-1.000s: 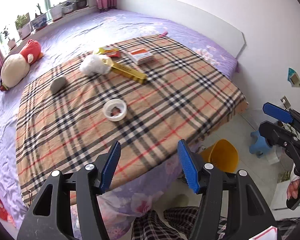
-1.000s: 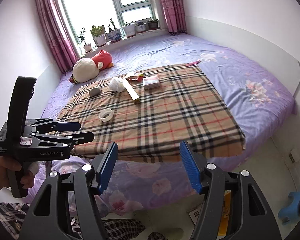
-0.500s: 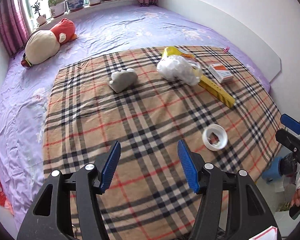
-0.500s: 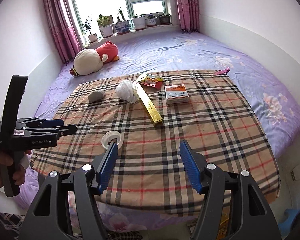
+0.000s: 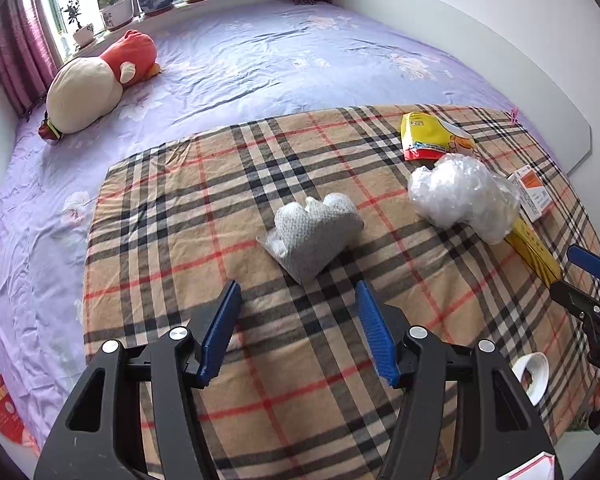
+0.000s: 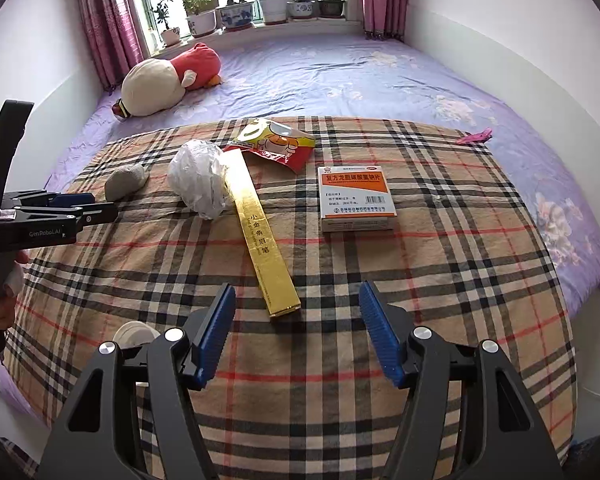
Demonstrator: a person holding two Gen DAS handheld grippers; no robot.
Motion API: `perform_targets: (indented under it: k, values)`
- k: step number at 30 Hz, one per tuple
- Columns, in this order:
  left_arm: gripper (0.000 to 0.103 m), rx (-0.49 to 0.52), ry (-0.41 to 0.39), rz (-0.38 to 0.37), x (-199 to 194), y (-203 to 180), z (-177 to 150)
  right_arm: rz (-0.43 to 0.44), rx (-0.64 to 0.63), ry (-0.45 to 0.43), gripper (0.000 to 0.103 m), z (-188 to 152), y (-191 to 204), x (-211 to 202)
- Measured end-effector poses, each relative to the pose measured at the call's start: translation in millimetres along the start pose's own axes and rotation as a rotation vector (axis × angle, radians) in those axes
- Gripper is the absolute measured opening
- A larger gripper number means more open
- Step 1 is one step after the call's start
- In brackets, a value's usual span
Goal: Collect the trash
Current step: 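Move both open tools back over the plaid cloth, then grasp the gold pencil box with the right tool while the left tool grasps the grey mesh bag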
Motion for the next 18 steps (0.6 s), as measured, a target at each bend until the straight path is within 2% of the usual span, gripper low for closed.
perform_targets:
  k: [9, 13, 14, 16, 18]
  values:
    - [0.064, 0.049, -0.027, -0.007, 15, -5, 22, 0.005, -0.033, 0.010, 0.066, 20, 10, 25]
    - [0.060, 0.050, -0.043, -0.017, 16, -7, 25, 0.026, -0.038, 0.012, 0.064, 24, 15, 27]
    - [0.059, 0.054, -0.043, -0.020, 16, -7, 25, 0.015, -0.046, 0.016, 0.058, 24, 16, 27]
    - [0.047, 0.067, -0.043, -0.027, 14, -10, 24, 0.009, -0.054, 0.015, 0.044, 27, 17, 27]
    - [0.040, 0.082, -0.040, -0.029, 13, -13, 22, 0.011, -0.050, 0.017, 0.024, 28, 19, 27]
Point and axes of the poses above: each gripper's, at about its wrist camera, not at the fingertips, and x roughly the way its jaws point, y to its left, z to its top, the point moved 7 cm from there along x, roughly the way its jaws point, and after that the axes turned 13 degrees about -x, right-handed, at the moved point
